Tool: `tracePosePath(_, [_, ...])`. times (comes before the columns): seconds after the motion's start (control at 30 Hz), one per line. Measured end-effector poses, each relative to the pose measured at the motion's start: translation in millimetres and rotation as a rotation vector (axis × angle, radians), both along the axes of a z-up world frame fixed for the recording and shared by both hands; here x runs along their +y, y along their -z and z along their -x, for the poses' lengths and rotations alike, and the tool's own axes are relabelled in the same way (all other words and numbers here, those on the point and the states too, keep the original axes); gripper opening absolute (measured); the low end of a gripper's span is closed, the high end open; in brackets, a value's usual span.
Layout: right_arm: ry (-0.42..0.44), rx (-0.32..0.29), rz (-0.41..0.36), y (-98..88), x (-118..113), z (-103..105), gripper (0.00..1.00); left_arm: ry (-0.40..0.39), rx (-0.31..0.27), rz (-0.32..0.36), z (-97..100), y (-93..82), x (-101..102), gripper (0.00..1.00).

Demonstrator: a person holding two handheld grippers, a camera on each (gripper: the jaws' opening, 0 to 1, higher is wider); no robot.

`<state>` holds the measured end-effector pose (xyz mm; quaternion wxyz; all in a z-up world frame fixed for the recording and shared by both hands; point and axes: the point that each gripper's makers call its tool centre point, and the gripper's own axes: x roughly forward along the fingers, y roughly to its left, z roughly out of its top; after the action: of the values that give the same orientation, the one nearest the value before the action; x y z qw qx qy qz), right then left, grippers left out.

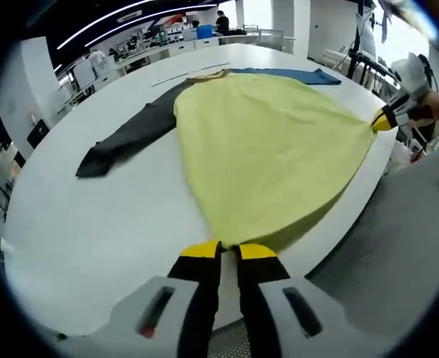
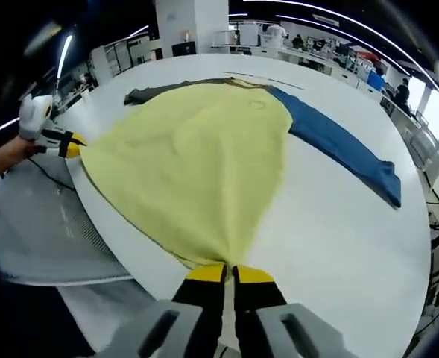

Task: Fold the garment on the visible template until the final outline fits inside the template.

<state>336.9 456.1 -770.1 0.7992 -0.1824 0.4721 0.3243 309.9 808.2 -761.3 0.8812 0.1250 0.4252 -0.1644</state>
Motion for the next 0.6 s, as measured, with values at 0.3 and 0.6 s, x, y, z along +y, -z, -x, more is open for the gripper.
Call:
tracePosePath(0.3, [0.019, 0.041, -0.007, -2.5, -11.6, 8.7, 0.14, -0.015, 0.014, 0.002, 8.6, 0.1, 6.2, 0.12])
tracePosePath(0.6, [-0.011, 0.028, -0.079, -21.7, -6.2, 4.2, 0.4, -0.088, -0.038, 0.161, 1.5, -21.3, 0.0, 0.31])
